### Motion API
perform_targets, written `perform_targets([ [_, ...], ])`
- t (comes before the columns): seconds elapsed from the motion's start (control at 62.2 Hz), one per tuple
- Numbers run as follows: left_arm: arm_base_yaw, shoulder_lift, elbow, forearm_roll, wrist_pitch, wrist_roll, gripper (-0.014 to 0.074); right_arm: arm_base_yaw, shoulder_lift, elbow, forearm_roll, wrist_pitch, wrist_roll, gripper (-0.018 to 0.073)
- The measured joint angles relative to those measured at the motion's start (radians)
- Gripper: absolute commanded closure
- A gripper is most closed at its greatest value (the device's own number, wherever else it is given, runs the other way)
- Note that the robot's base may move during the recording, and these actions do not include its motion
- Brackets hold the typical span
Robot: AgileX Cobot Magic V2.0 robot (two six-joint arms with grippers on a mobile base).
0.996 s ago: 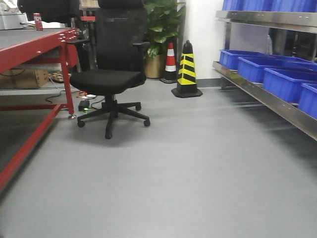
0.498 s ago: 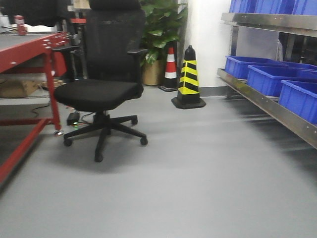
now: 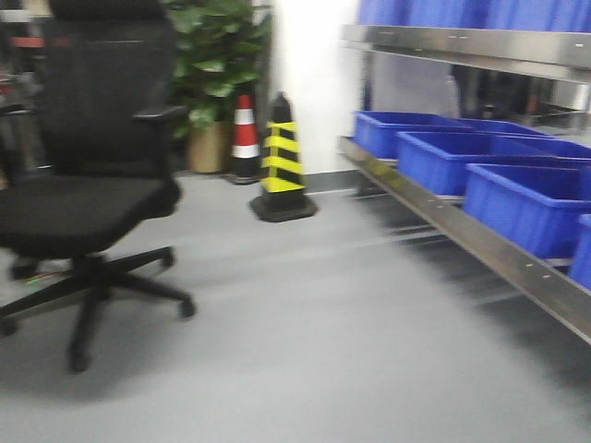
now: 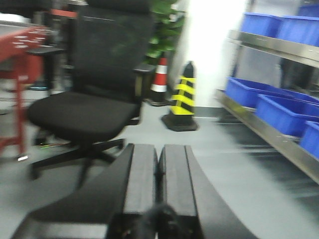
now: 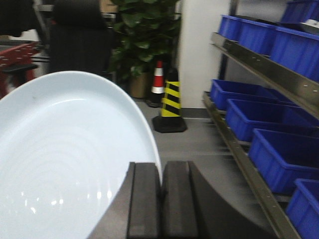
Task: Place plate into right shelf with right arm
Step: 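Drive the base toward the metal shelf with blue bins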
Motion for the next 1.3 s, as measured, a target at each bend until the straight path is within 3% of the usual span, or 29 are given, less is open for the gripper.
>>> perform_targets([
  [1.301, 0.000, 0.000, 0.000, 0.000, 0.000, 0.000, 0.0643, 0.000, 0.000, 0.000, 0.000, 0.000, 0.000, 0.0505],
])
